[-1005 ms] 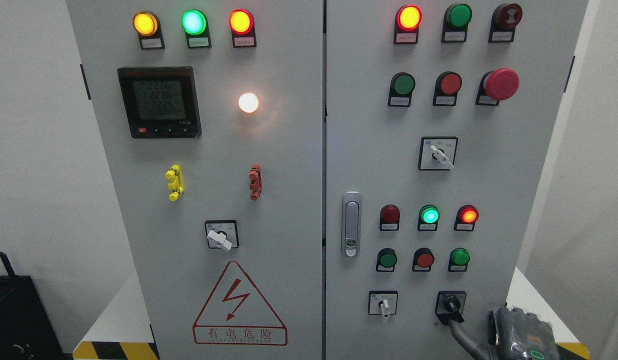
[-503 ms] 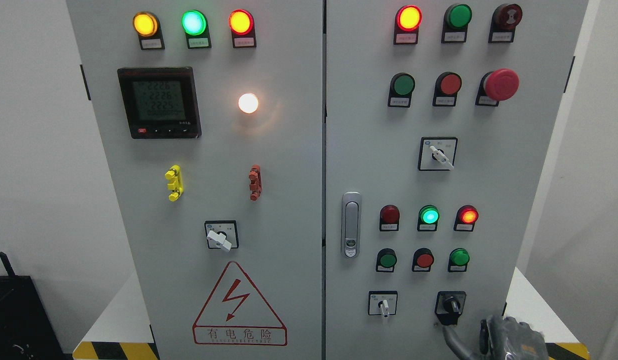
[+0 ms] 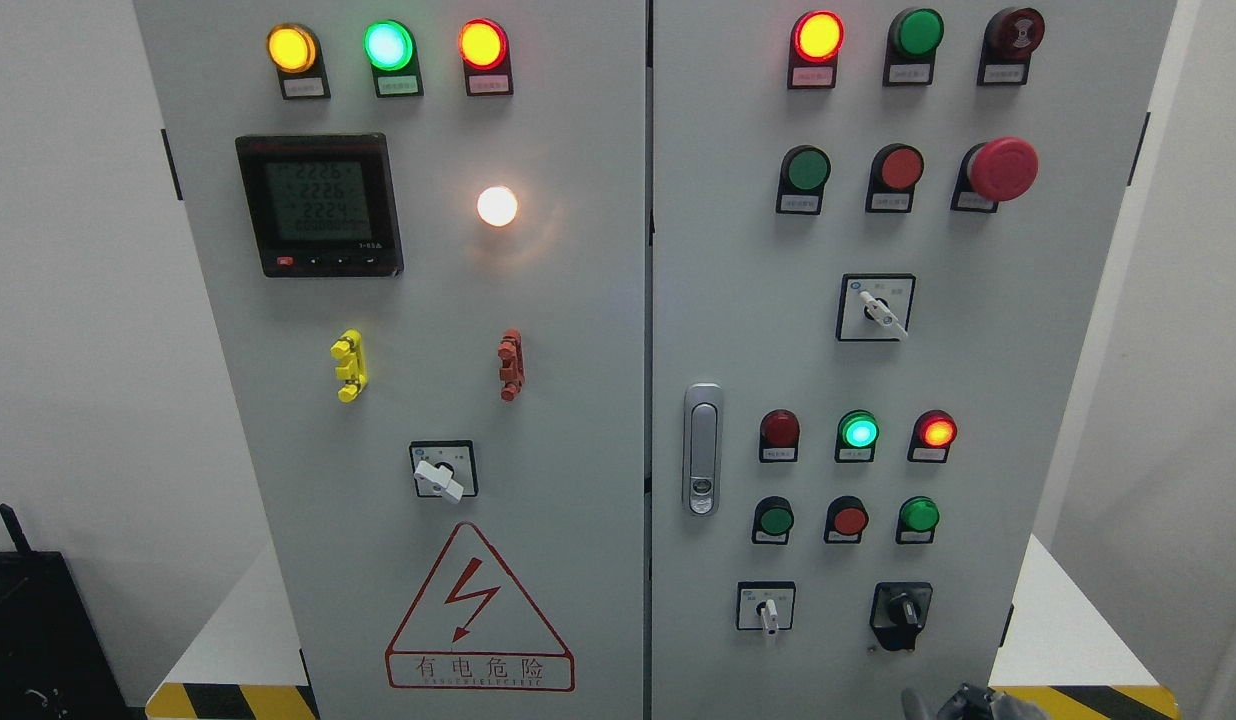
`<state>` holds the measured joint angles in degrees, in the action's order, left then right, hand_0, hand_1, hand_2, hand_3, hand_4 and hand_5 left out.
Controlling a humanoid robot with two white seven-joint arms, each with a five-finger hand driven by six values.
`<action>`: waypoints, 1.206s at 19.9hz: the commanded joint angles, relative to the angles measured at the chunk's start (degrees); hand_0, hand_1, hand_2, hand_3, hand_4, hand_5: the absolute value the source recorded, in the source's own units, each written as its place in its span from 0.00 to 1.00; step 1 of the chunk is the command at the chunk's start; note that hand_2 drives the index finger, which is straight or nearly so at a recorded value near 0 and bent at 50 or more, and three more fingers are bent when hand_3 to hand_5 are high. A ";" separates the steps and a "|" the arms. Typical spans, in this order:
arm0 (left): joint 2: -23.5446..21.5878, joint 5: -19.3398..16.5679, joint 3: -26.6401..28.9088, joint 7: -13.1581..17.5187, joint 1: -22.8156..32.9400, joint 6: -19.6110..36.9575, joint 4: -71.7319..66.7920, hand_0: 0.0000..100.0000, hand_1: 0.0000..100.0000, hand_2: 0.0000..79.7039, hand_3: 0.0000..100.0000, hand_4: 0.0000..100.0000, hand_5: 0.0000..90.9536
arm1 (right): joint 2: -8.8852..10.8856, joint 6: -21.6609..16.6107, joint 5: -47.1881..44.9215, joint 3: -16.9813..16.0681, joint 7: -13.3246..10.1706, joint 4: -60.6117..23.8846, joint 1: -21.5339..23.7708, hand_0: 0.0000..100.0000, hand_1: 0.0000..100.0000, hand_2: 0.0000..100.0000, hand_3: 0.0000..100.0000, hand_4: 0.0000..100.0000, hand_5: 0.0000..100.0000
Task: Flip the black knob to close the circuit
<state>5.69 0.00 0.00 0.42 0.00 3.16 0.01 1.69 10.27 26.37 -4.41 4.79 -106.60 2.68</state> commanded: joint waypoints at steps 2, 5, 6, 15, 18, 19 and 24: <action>0.02 0.44 0.62 0.02 1.93 0.01 1.92 0.00 0.00 0.00 0.05 0.03 0.00 | -2.75 -8.33 -33.28 -10.87 10.30 -10.03 11.80 0.00 0.00 0.24 0.30 0.24 0.11; 0.02 0.44 0.62 0.02 1.93 0.01 1.92 0.00 0.00 0.00 0.05 0.03 0.00 | -3.27 -11.31 -37.78 -12.72 17.00 -11.08 17.52 0.00 0.00 0.08 0.11 0.09 0.00; 0.02 0.44 0.62 0.02 1.93 0.01 1.92 0.00 0.00 0.00 0.05 0.03 0.00 | -3.89 -13.42 -39.80 -12.64 18.23 -11.08 19.45 0.00 0.00 0.03 0.08 0.08 0.00; 0.02 0.44 0.62 0.02 1.93 0.01 1.92 0.00 0.00 0.00 0.05 0.03 0.00 | -4.24 -17.83 -44.04 -12.47 21.05 -10.64 22.90 0.00 0.00 0.00 0.04 0.04 0.00; -0.07 0.44 0.62 0.02 1.93 0.01 1.92 0.00 0.00 0.00 0.05 0.03 0.00 | -4.24 -17.83 -44.12 -11.76 21.14 -10.56 23.51 0.00 0.00 0.00 0.04 0.04 0.00; -0.07 0.44 0.62 0.02 1.93 0.01 1.92 0.00 0.00 0.00 0.05 0.03 0.00 | -4.24 -17.83 -44.04 -11.41 21.32 -10.56 23.51 0.00 0.00 0.00 0.04 0.04 0.00; -0.07 0.44 0.62 0.02 1.93 0.01 1.92 0.00 0.00 0.00 0.05 0.03 0.00 | -4.33 -17.66 -44.04 -11.32 23.60 -9.77 23.51 0.00 0.00 0.00 0.05 0.05 0.00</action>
<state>5.70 0.00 0.00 0.42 0.00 3.16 0.00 -1.90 -7.52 -16.86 -14.89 27.80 -115.85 25.45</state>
